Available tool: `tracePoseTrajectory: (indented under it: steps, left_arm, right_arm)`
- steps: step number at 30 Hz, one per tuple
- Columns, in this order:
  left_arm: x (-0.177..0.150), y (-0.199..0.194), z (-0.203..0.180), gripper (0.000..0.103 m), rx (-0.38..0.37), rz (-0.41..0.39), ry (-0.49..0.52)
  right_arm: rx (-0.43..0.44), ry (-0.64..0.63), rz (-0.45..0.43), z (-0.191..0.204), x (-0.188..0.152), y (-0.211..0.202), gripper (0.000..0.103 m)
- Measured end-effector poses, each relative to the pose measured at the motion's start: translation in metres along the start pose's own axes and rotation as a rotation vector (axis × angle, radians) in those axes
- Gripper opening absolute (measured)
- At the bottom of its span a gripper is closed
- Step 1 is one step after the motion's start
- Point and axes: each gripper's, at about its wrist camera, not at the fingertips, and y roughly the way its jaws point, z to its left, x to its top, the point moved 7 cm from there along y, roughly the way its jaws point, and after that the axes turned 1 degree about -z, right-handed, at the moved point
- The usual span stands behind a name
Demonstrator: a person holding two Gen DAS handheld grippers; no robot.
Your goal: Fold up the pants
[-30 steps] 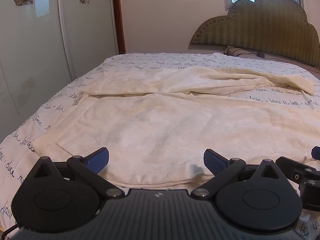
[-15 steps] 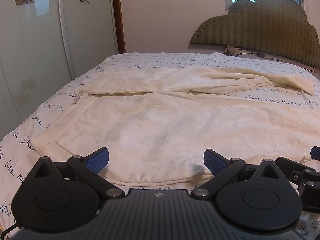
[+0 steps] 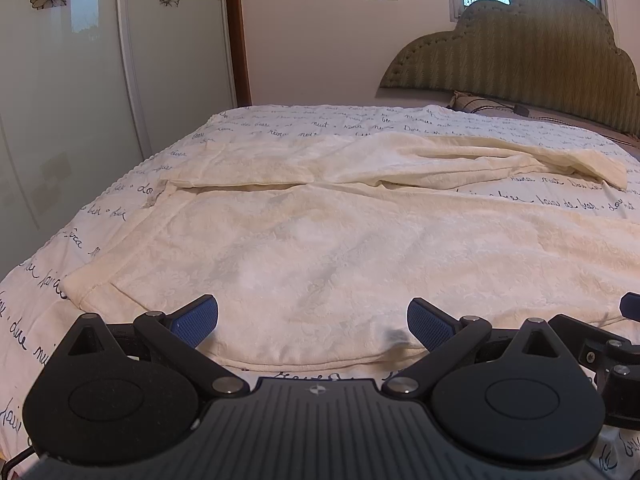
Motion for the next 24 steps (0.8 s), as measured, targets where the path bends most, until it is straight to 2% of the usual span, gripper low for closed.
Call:
tracePoseTrajectory:
  steps: [17,24]
  left_arm:
    - [-0.001,0.001,0.003,0.103,0.0,-0.003,0.0]
    - [0.001,0.002,0.002,0.103,-0.003,-0.002,-0.005]
  right_arm:
    - [-0.003,0.001,0.0,0.001,0.0,-0.001,0.103]
    - [-0.001,-0.02,-0.021,0.005,0.014,0.0,0.103]
